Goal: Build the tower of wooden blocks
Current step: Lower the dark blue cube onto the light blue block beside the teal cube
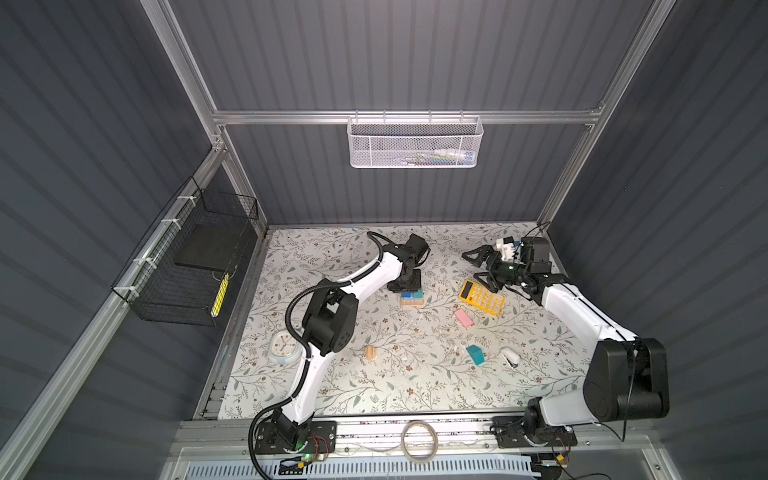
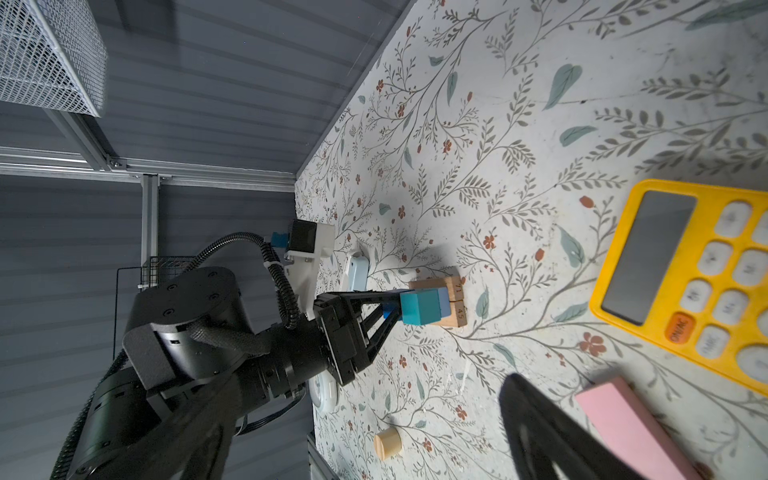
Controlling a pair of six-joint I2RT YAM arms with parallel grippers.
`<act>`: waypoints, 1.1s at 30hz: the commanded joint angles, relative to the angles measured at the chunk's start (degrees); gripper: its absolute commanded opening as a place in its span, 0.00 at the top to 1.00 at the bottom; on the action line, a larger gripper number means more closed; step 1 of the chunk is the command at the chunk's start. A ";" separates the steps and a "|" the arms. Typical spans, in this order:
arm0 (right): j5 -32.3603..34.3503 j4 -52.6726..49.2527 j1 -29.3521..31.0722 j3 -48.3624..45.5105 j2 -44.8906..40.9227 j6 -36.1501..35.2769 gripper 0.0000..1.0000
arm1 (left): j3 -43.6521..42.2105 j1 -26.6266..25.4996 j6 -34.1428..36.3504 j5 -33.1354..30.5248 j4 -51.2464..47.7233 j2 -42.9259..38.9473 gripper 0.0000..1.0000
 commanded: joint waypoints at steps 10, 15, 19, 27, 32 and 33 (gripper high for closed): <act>-0.85 0.47 -0.13 1.30 0.42 0.22 0.01 | 1.46 -0.33 0.53 0.56 -1.72 0.78 0.61; -0.91 0.54 -0.13 1.21 0.41 0.17 0.01 | 1.43 -0.33 0.40 0.12 -1.82 0.52 0.59; -0.84 0.47 -0.13 1.28 0.50 0.17 0.01 | 1.44 -0.33 0.42 -0.15 -1.95 0.26 0.57; -0.99 0.49 -0.13 1.19 0.36 0.33 0.01 | 1.62 -0.33 0.52 -0.48 -2.15 -0.18 0.57; -0.93 0.47 -0.13 1.19 0.41 0.32 0.01 | 1.75 -0.33 0.59 -0.86 -2.34 -0.45 0.57; -0.95 0.51 -0.12 1.19 0.52 0.32 0.01 | 1.83 -0.33 0.54 -0.88 -2.43 -0.45 0.56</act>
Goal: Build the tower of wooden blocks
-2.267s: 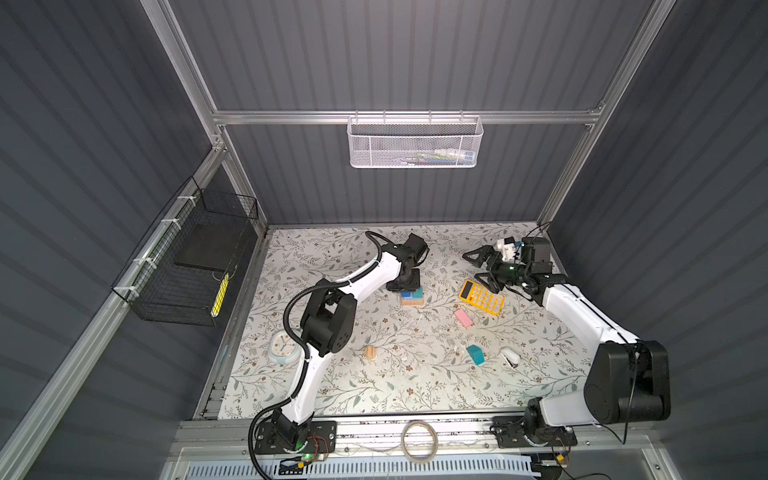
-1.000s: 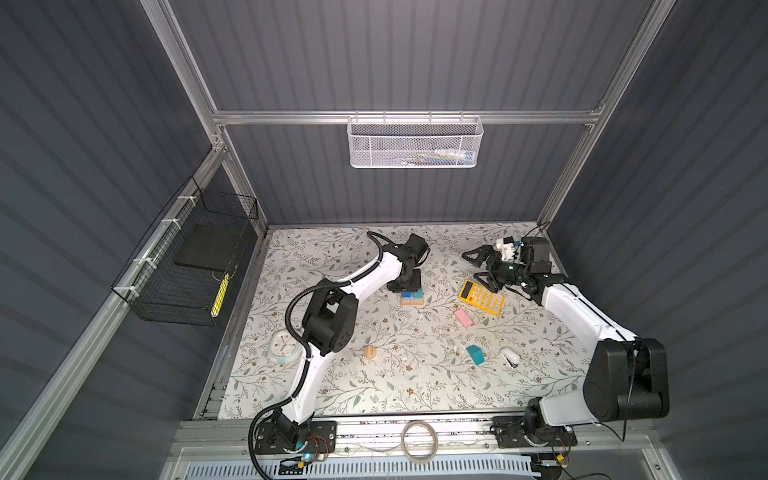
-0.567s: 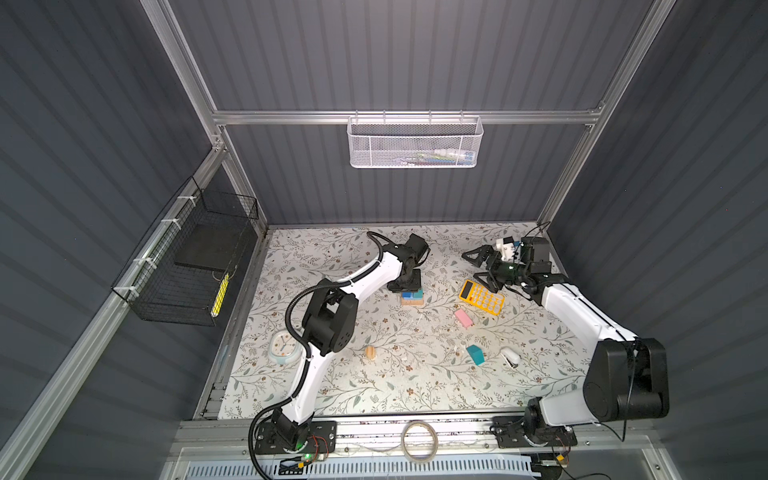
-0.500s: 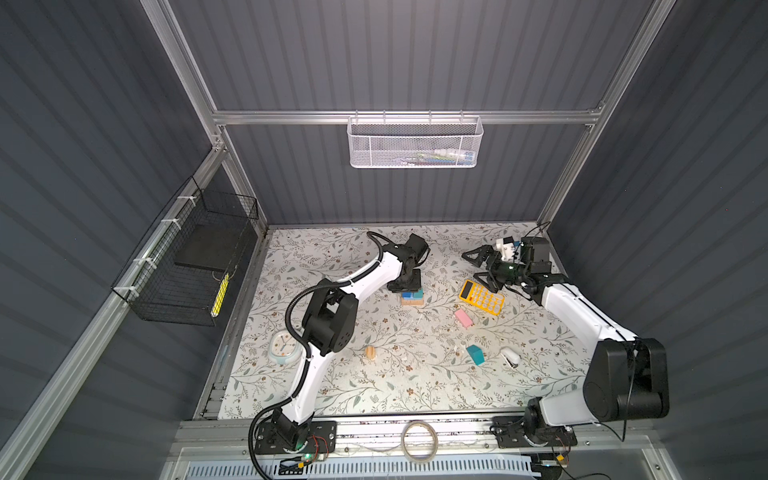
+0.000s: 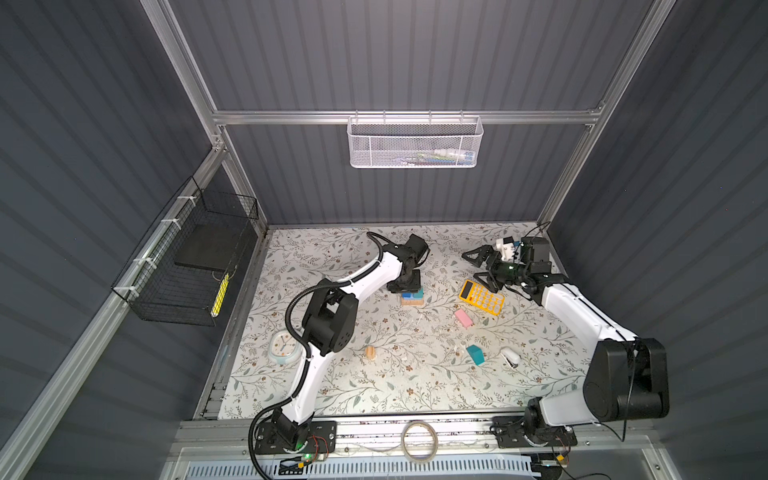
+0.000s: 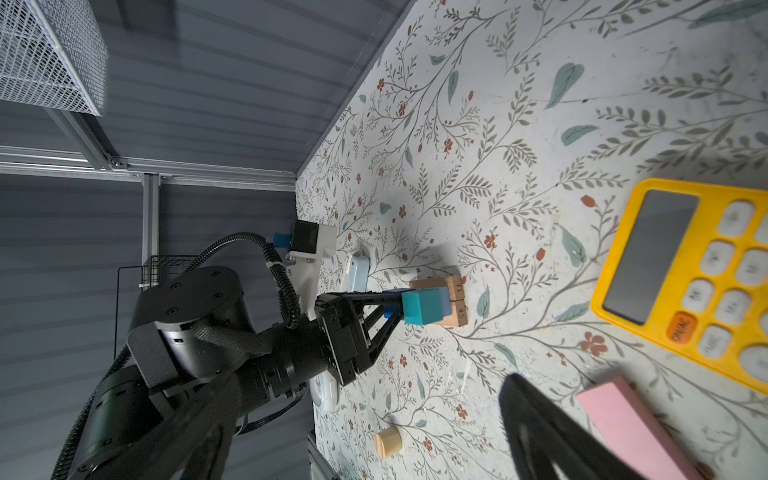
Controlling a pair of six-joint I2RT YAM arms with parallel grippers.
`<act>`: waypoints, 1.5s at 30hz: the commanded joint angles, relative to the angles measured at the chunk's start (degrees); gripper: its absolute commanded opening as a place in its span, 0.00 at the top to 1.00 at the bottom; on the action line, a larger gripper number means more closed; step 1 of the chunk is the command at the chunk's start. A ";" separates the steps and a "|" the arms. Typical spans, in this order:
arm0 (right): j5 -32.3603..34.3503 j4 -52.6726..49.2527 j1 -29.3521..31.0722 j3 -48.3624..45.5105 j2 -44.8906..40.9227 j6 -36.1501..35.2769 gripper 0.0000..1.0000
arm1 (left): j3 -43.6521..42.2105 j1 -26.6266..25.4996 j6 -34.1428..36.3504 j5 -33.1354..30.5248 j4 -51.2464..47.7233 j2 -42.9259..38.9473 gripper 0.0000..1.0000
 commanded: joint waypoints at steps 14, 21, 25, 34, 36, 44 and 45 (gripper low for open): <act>-0.92 0.66 -0.13 1.20 0.76 0.57 0.01 | 2.78 -0.33 0.73 -1.36 -2.34 -0.75 0.54; -1.01 0.90 -0.08 1.19 0.93 0.75 0.01 | 3.33 -0.33 0.75 -1.80 -2.70 -0.89 0.54; -1.19 0.91 -0.13 1.19 0.97 0.75 0.01 | 3.66 -0.33 0.75 -1.97 -2.96 -0.98 0.54; -1.14 1.03 -0.13 1.11 0.94 0.81 0.01 | 4.99 -0.33 1.19 -2.48 -3.86 -1.33 0.49; -1.10 1.04 -0.13 1.15 0.81 0.74 0.01 | 5.02 -0.33 1.32 -2.65 -4.08 -1.62 0.48; 5.65 3.95 0.48 -2.02 -2.57 -1.34 0.01 | 6.90 -0.33 2.12 -2.90 -4.34 -2.65 0.47; 7.72 4.88 0.65 -3.20 -3.91 -1.66 0.01 | 7.64 -0.33 2.41 -2.91 -4.56 -2.71 0.46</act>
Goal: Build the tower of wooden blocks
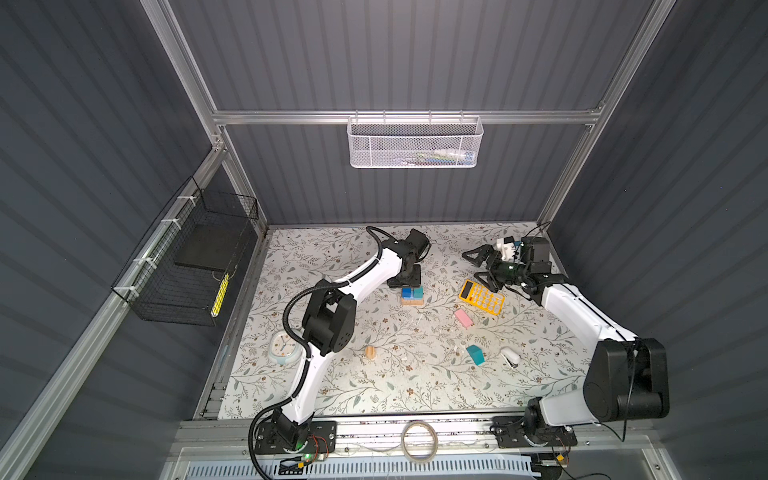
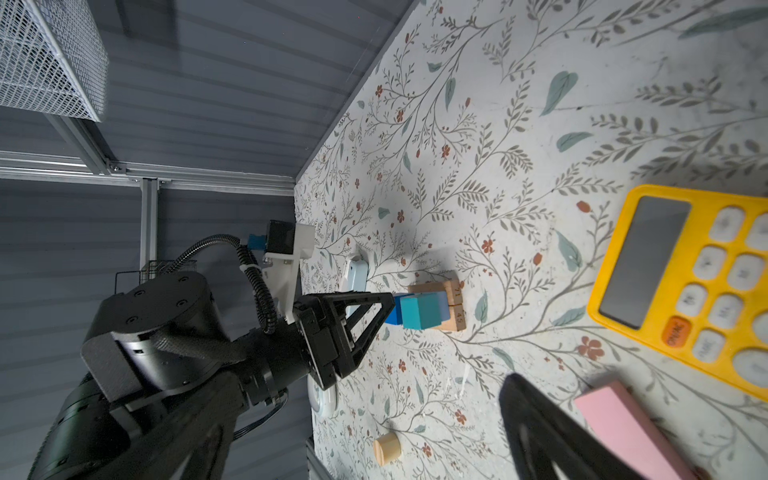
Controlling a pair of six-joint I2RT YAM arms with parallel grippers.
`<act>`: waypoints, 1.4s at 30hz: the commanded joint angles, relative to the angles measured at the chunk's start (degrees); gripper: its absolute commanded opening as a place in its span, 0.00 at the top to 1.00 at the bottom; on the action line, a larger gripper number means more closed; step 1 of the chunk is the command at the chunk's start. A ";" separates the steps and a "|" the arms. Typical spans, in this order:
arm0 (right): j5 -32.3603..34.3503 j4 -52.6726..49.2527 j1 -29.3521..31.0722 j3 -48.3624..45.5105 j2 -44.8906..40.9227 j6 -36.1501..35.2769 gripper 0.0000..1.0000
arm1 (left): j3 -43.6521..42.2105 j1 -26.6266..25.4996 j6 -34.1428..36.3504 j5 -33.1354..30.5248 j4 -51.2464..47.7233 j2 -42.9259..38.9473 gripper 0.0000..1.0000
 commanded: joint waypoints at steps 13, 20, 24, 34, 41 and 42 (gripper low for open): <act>8.55 14.50 0.75 -8.86 -9.24 -1.93 0.01 | 4.12 -0.33 4.05 -0.26 0.34 -9.47 0.44; -1.80 18.39 2.01 -5.75 -1.77 1.92 0.01 | -6.18 0.75 4.56 -0.36 6.87 -19.48 0.42; -1.60 18.15 3.25 -5.58 -0.81 2.27 0.01 | -15.65 3.09 3.61 1.62 12.64 -25.37 0.41; 1.77 7.61 10.37 -2.35 5.27 -2.95 0.18 | -30.62 8.72 1.52 13.56 24.58 -29.19 0.46; 2.98 3.03 14.58 3.23 13.78 -5.02 0.40 | -36.24 9.81 0.44 20.18 31.83 -28.74 0.52; 3.14 2.74 14.83 3.76 14.85 -5.00 0.41 | -37.65 9.78 0.37 20.84 32.47 -28.43 0.53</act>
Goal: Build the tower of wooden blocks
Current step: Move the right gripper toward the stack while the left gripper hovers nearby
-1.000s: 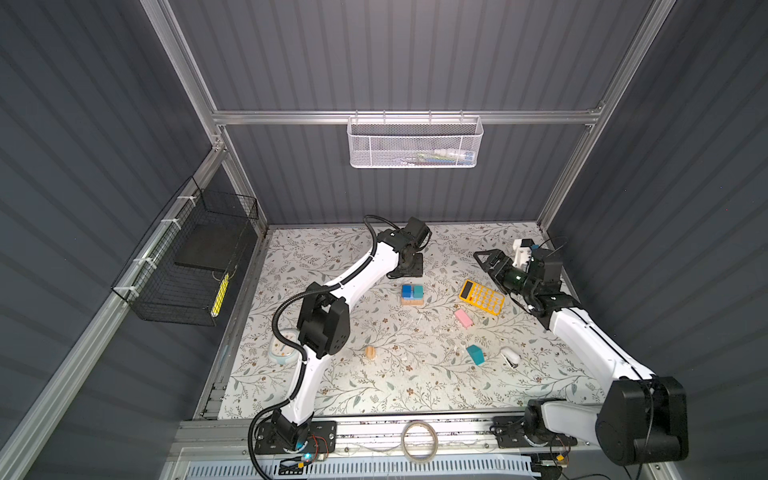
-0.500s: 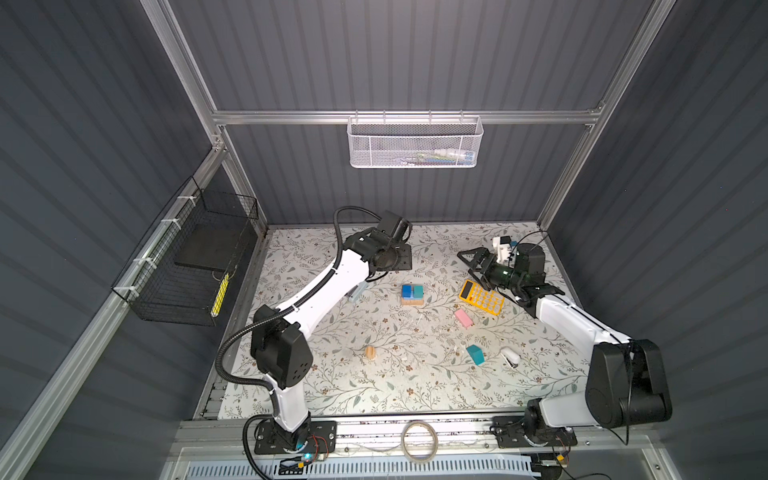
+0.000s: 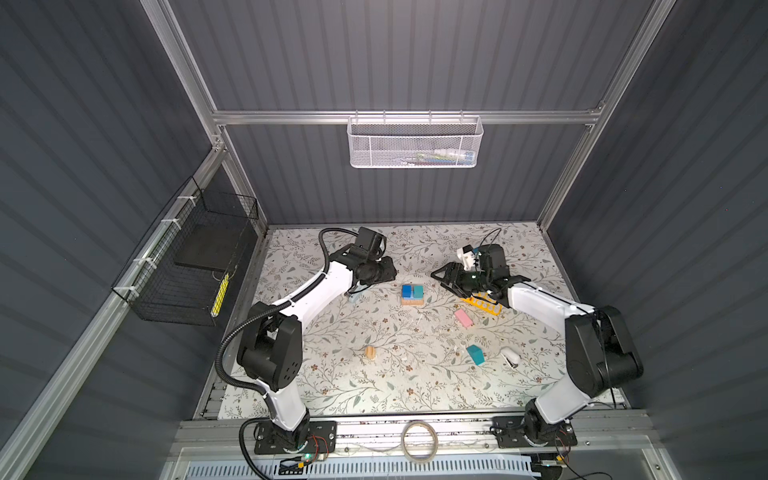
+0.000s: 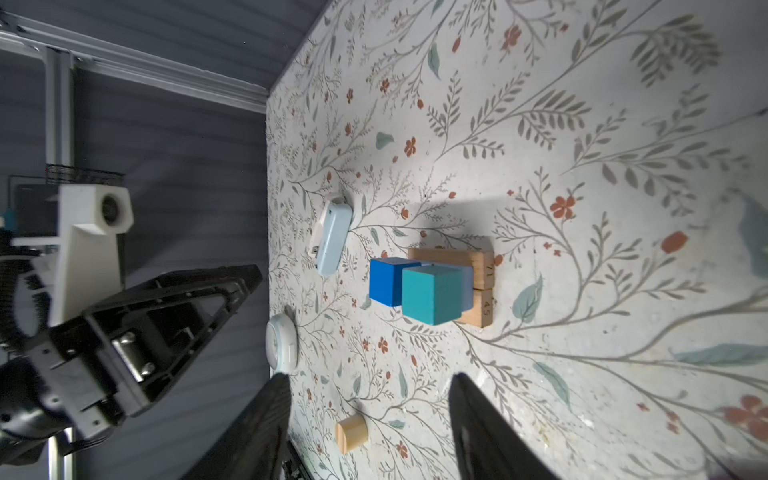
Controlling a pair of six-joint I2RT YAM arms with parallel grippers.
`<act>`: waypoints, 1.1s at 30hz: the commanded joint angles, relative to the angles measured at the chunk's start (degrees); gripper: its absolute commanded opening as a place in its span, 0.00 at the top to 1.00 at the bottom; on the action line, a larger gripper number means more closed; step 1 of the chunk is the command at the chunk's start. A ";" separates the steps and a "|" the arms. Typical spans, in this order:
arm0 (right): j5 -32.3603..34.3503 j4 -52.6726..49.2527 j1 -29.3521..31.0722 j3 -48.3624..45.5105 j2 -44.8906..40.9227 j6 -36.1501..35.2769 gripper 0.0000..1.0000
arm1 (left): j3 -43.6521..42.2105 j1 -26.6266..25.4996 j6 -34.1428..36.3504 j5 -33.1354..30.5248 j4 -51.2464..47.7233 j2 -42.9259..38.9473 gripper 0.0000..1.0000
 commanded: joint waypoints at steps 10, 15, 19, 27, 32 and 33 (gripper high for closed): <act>1.87 -3.51 2.05 5.20 7.68 -2.03 0.41 | -3.61 0.33 -0.77 7.00 5.78 3.99 0.54; 1.94 -3.51 2.36 6.29 9.04 -2.16 0.44 | -3.24 0.42 -0.77 8.66 7.09 6.24 0.57; 3.20 -5.09 2.96 7.57 9.99 -2.74 0.47 | -2.68 0.42 -0.52 8.89 7.15 7.76 0.59; 4.93 -8.12 3.90 10.17 11.88 -3.65 0.45 | -1.07 0.42 -0.15 9.24 6.54 10.05 0.60; 5.85 -9.76 4.33 11.63 12.74 -4.23 0.45 | -1.08 0.42 -0.41 9.83 6.97 10.80 0.60; 5.95 -10.04 4.41 11.96 12.99 -4.33 0.45 | -1.09 0.42 -0.49 9.85 7.01 11.05 0.60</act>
